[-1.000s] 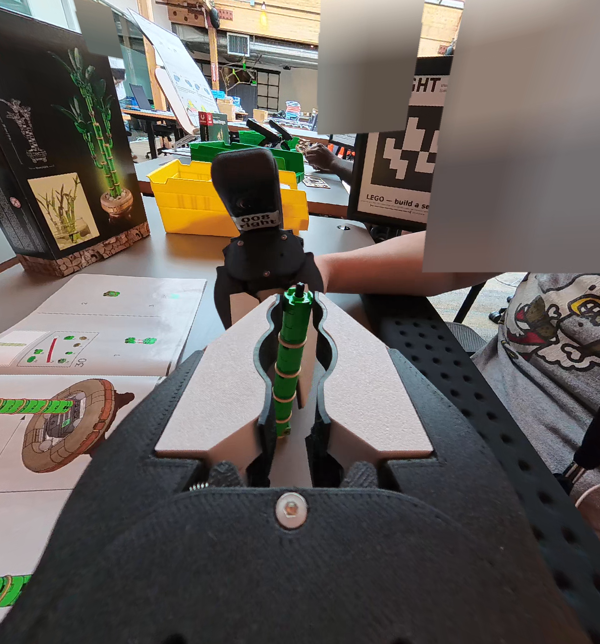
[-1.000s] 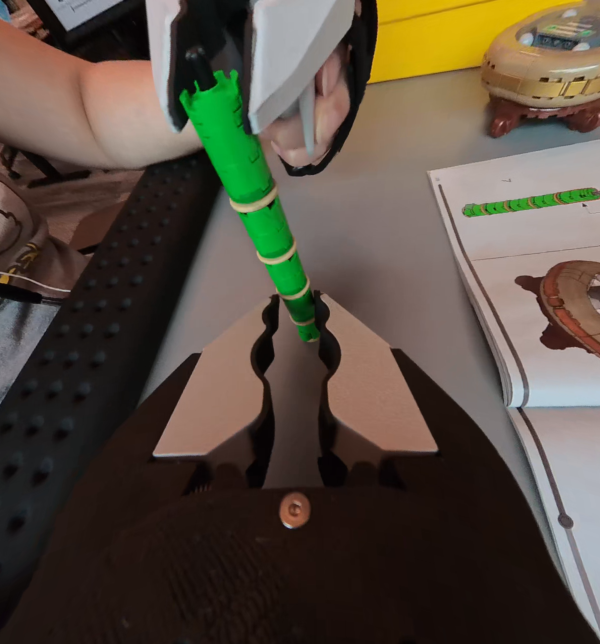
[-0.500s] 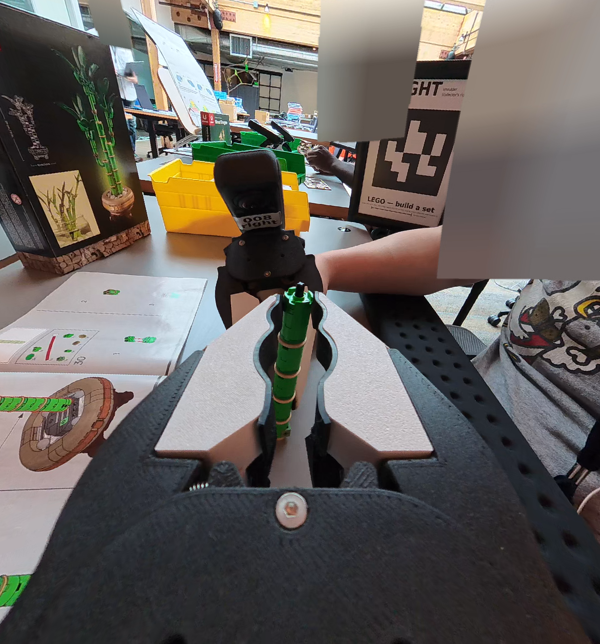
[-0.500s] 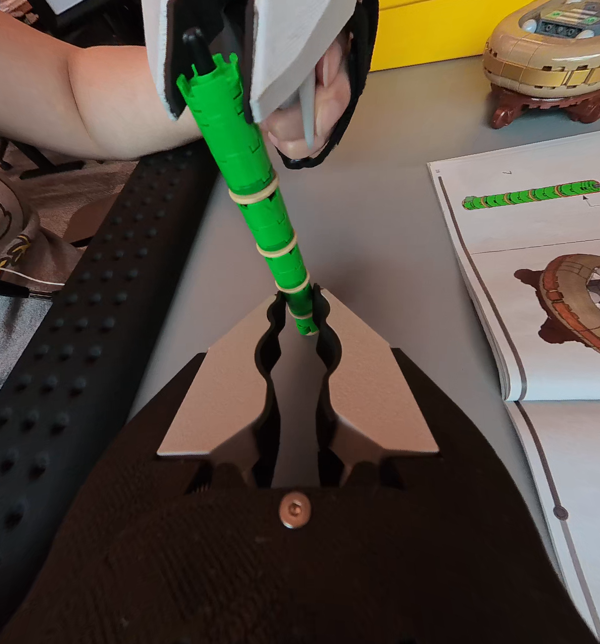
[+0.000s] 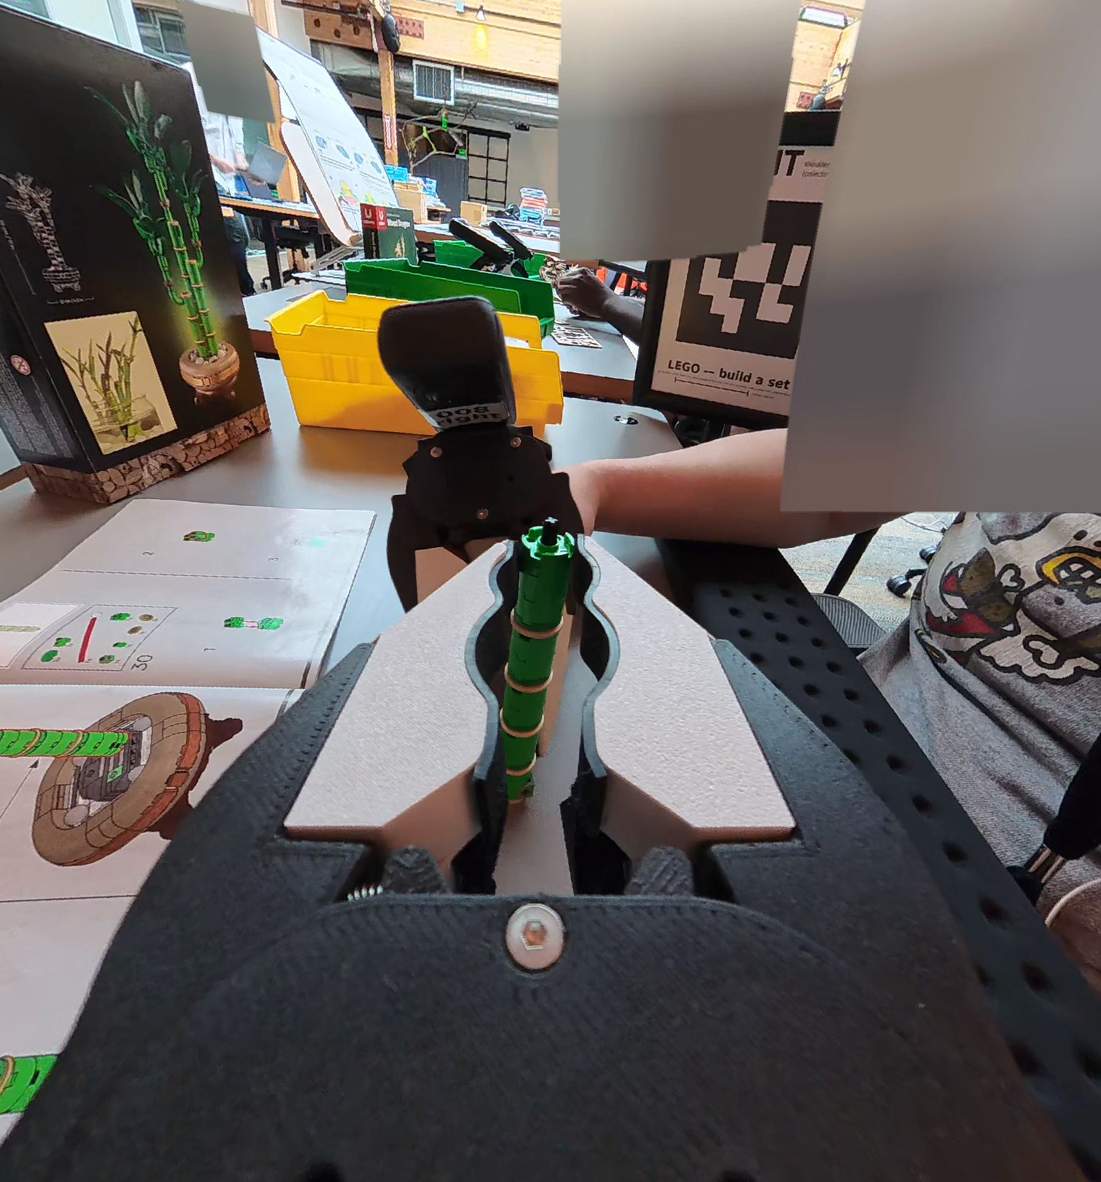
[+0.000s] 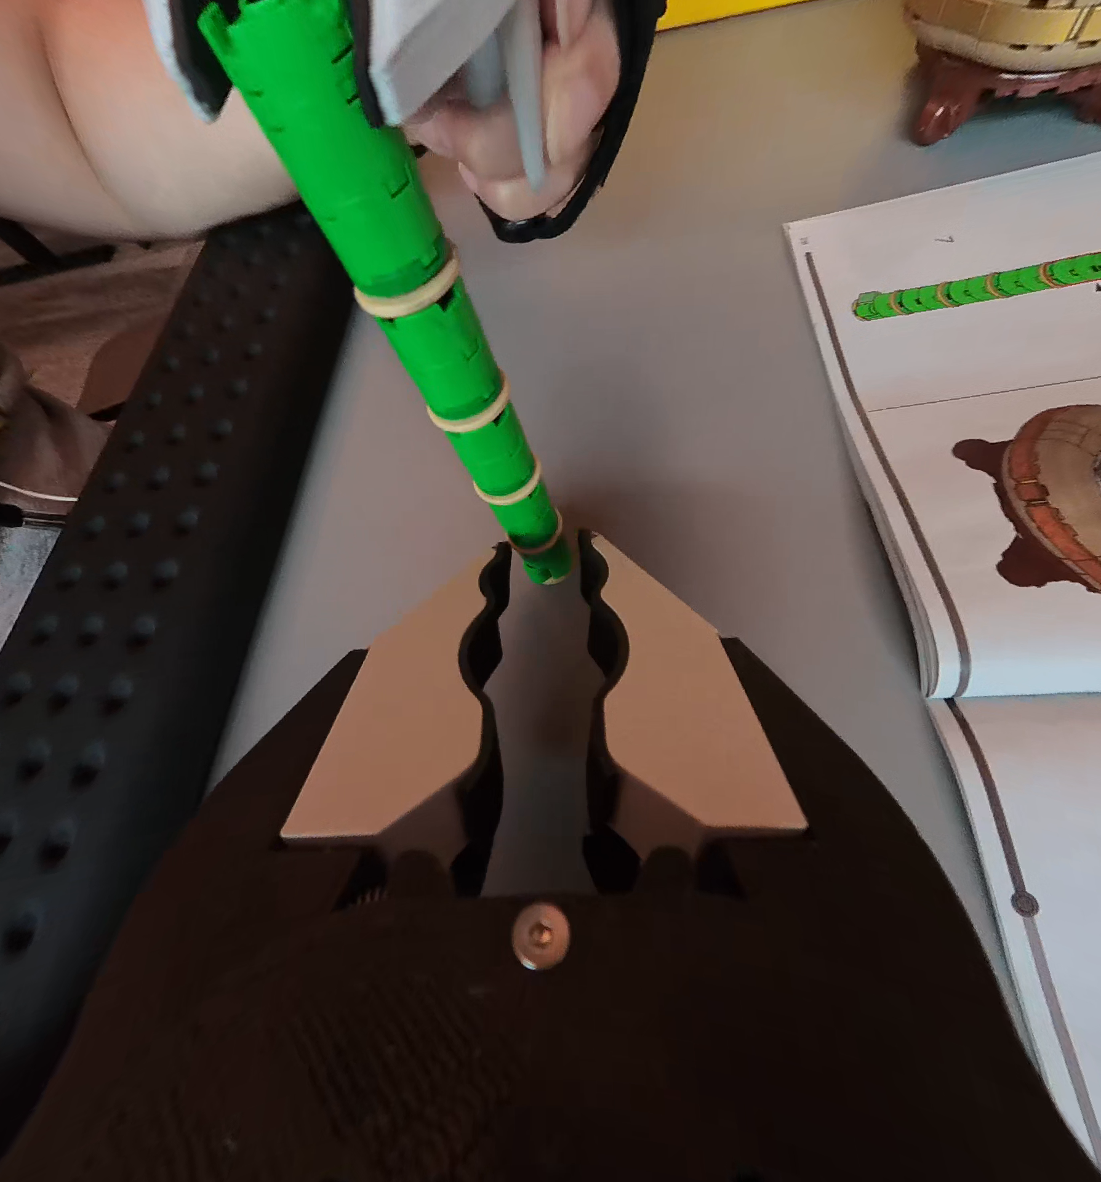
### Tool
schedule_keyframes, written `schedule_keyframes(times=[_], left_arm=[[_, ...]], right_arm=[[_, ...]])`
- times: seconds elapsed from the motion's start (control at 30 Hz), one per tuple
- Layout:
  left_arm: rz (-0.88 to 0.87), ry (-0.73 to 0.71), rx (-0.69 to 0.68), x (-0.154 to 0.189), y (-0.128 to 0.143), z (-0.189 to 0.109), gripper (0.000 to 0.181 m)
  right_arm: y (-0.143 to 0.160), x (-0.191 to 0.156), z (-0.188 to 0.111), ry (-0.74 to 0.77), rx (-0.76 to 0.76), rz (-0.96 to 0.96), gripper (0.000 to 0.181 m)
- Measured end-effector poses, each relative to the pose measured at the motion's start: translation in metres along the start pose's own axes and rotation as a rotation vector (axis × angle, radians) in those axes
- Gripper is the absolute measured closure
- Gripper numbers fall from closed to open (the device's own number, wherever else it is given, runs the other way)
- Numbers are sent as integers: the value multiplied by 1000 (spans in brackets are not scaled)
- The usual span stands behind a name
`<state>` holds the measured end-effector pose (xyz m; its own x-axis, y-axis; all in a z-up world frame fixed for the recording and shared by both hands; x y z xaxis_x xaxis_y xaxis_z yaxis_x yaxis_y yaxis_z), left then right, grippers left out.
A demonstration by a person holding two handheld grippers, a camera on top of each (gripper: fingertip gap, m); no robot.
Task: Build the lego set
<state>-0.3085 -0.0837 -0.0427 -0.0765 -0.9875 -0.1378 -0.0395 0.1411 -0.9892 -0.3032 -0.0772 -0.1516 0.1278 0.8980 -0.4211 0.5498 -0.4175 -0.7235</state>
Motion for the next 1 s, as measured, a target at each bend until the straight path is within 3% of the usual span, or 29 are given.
schedule_keyframes(times=[0.2,0.27,0.33,0.5,0.6,0.7,0.83,0.9,1.0], left_arm=[[8,0,-5,1,0,1,166],[7,2,-4,1,0,2,167],[1,3,-2,0,0,2,166],[-34,-9,25,-5,0,-2,167],[-31,-25,28,-8,1,-4,167],[-49,-65,34,-15,3,-6,167],[-125,-94,58,-27,7,-12,168],[-148,-95,55,-29,11,-13,168],[-177,-109,102,-35,6,-18,167]], right_arm=[[2,-1,1,8,-15,-19,165],[2,-2,-1,-10,-9,-10,157],[-9,-4,-9,-38,69,8,140],[-49,-20,-31,-160,323,43,129],[-50,-18,-26,-140,322,36,132],[-48,-23,-20,-194,285,59,149],[-57,-22,-16,-258,337,160,147],[-54,-14,-13,-220,308,182,163],[-62,-14,-22,-237,356,206,163]])
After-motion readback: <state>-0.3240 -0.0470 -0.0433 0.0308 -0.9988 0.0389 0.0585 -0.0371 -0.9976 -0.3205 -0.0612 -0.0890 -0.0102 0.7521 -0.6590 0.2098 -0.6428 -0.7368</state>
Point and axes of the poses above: each gripper's, where its closed fingertips meet, z out along the fingers, y out of its underside, x = y × z across the jaws, the point moved 1 cm from there along -z, back along the fingers, and after that the axes turned 15 degrees about z, right-handed, at the moved point
